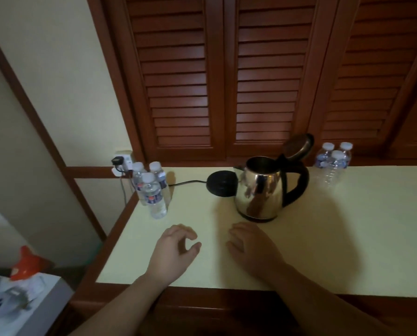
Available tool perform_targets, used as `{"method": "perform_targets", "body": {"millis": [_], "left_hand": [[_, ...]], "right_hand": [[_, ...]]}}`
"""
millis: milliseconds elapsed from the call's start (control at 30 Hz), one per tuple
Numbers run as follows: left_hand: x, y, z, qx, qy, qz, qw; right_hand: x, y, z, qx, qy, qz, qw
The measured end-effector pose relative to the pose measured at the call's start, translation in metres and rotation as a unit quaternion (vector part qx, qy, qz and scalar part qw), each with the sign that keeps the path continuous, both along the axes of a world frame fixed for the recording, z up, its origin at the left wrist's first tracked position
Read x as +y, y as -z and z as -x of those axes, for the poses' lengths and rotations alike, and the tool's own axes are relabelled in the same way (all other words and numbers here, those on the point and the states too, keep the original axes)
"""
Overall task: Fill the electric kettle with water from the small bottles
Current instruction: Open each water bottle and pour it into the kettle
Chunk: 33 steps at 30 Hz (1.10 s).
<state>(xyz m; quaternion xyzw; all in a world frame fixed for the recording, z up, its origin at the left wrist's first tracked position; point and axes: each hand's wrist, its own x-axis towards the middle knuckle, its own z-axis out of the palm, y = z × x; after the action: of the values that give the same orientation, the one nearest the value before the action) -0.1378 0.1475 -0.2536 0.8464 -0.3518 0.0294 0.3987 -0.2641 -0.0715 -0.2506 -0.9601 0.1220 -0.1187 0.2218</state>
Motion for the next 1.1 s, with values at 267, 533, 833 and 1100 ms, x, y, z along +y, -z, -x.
{"method": "perform_targets", "body": {"millis": [267, 533, 833, 1100], "left_hand": [[0.028, -0.033, -0.061, 0.105, -0.223, 0.139, 0.959], [-0.003, -0.04, -0.092, 0.114, -0.191, 0.166, 0.961], [-0.036, -0.023, -0.036, 0.124, 0.032, 0.098, 0.987], [-0.046, -0.016, -0.035, 0.142, 0.026, 0.089, 0.985]], "right_hand": [[0.048, -0.005, -0.041, 0.003, 0.004, 0.048, 0.999], [0.044, -0.028, -0.048, 0.021, 0.015, 0.043, 0.999], [0.036, -0.081, -0.053, -0.188, 0.044, -0.109, 0.975], [0.03, -0.145, -0.068, -0.034, -0.006, 0.004, 0.999]]}}
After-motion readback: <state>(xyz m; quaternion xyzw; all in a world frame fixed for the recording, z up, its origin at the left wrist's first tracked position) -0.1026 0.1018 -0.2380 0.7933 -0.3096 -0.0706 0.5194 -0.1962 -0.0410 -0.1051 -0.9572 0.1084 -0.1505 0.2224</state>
